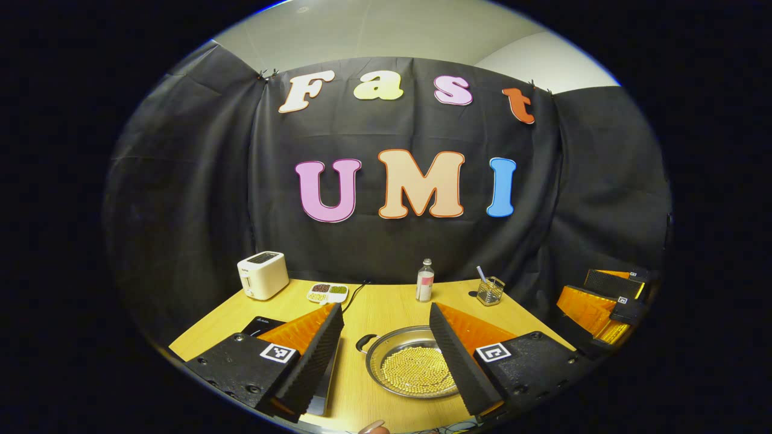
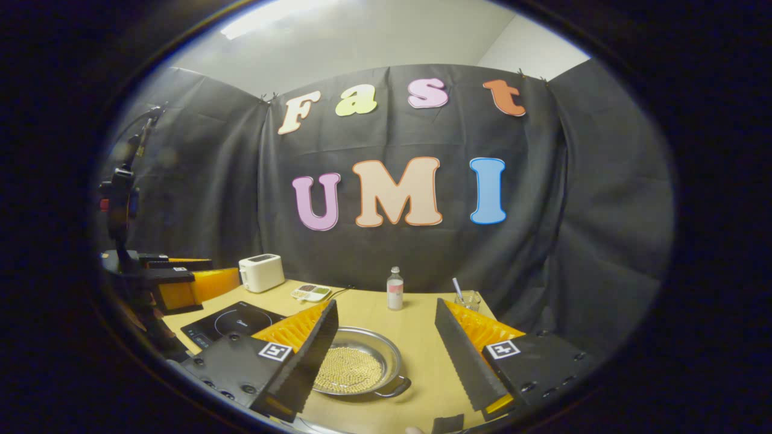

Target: First push the handle of the pot to place it horizontally, then grasp the pot with both hands and set it on the induction cooktop.

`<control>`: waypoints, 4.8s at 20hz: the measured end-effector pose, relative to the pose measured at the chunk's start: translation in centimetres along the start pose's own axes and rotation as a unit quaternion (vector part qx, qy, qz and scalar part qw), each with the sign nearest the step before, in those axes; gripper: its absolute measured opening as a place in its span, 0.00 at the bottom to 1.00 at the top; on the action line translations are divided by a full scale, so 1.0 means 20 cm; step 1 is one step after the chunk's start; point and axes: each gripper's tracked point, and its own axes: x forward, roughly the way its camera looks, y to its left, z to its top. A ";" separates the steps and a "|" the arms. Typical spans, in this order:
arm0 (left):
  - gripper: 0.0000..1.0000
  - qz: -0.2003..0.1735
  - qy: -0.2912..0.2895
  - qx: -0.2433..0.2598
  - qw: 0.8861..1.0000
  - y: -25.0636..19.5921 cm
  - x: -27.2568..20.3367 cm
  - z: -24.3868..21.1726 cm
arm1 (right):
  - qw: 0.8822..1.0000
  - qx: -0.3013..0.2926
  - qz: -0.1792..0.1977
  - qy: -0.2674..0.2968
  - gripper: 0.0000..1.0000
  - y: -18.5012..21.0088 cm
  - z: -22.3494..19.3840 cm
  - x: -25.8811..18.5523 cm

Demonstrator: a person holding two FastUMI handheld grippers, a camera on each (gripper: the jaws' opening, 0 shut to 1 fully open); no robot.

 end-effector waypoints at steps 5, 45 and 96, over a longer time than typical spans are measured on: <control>0.92 0.001 0.004 -0.001 1.000 0.01 0.01 -0.02 | 1.000 -0.002 0.001 0.007 0.96 0.00 -0.02 0.01; 0.92 0.046 0.024 -0.004 0.999 0.05 0.11 -0.15 | 0.972 0.033 0.074 0.219 0.02 -0.02 -0.75 0.05; 0.91 0.041 0.114 -0.018 0.993 0.36 0.50 -0.49 | 0.917 -0.006 0.037 0.397 0.02 -0.23 -1.54 0.43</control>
